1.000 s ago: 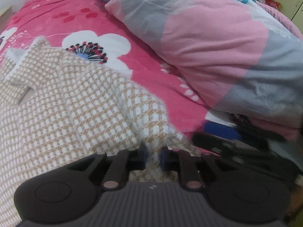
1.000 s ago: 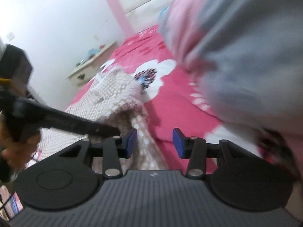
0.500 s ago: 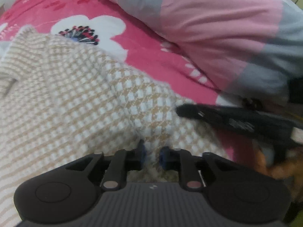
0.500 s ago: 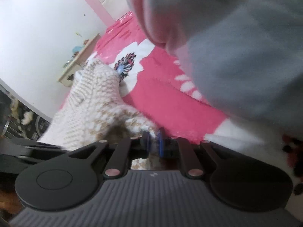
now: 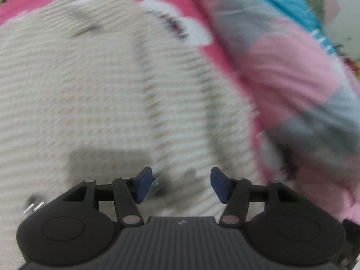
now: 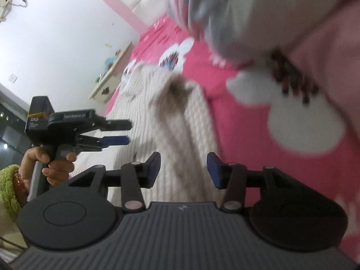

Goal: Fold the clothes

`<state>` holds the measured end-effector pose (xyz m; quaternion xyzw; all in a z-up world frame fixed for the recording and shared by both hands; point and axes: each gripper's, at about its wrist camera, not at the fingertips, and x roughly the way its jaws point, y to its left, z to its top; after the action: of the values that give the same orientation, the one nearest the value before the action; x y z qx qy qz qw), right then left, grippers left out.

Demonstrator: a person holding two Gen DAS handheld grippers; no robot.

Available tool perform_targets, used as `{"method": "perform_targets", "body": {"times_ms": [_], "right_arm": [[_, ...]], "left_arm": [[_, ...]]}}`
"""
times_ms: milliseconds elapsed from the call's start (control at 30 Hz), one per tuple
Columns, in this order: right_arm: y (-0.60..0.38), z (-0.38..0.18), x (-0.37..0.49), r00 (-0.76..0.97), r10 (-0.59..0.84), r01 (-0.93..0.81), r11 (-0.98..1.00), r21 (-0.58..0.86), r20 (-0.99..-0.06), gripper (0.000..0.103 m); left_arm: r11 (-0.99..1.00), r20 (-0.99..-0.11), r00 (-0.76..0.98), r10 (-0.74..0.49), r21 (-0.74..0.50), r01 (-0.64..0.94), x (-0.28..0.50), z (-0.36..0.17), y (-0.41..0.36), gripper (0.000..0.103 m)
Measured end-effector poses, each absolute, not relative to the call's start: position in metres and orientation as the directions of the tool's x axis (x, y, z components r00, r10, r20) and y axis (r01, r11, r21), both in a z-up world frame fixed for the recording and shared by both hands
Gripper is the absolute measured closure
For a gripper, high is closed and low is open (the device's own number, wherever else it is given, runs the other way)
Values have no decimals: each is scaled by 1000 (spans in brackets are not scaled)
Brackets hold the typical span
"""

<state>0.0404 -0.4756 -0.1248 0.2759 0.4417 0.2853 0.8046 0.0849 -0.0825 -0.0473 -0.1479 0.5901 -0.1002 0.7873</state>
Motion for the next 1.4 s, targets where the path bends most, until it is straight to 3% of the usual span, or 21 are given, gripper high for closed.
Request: {"method": "perform_targets", "body": {"times_ms": [67, 267, 333, 667, 833, 900, 933, 1033, 1267, 1400], "right_arm": [[-473, -129, 33, 421, 697, -218, 699, 681, -580, 58], [-451, -133, 33, 350, 678, -258, 733, 629, -646, 59], [-446, -133, 31, 331, 658, -263, 753, 603, -677, 65], [-455, -132, -11, 298, 604, -198, 797, 571, -740, 68], [-454, -135, -16, 253, 569, -183, 822, 539, -782, 72], [-453, -138, -17, 242, 570, -178, 822, 541, -785, 72], [-453, -137, -17, 243, 568, -185, 823, 537, -787, 75], [-453, -131, -17, 247, 580, -187, 815, 549, -777, 86], [-444, -125, -20, 213, 601, -234, 797, 557, -770, 87], [-438, -129, -18, 197, 587, -258, 804, 536, -785, 87]], "left_arm": [[942, -916, 250, -313, -334, -45, 69, -57, -76, 57], [930, -902, 254, -350, -367, -20, 45, -73, -94, 61], [926, -897, 263, -356, -375, -27, 39, -72, -100, 62], [876, -872, 136, -471, -480, -43, -19, -86, -123, 62], [869, -863, 168, -477, -492, -59, -36, -95, -137, 61], [866, -859, 178, -481, -497, -58, -39, -95, -142, 74], [861, -853, 175, -491, -506, -49, -40, -95, -145, 100], [872, -855, 207, -475, -490, -23, -46, -87, -149, 99], [884, -867, 230, -443, -465, -53, -46, -73, -127, 99], [919, -890, 236, -391, -393, 41, -42, -77, -151, 99]]}}
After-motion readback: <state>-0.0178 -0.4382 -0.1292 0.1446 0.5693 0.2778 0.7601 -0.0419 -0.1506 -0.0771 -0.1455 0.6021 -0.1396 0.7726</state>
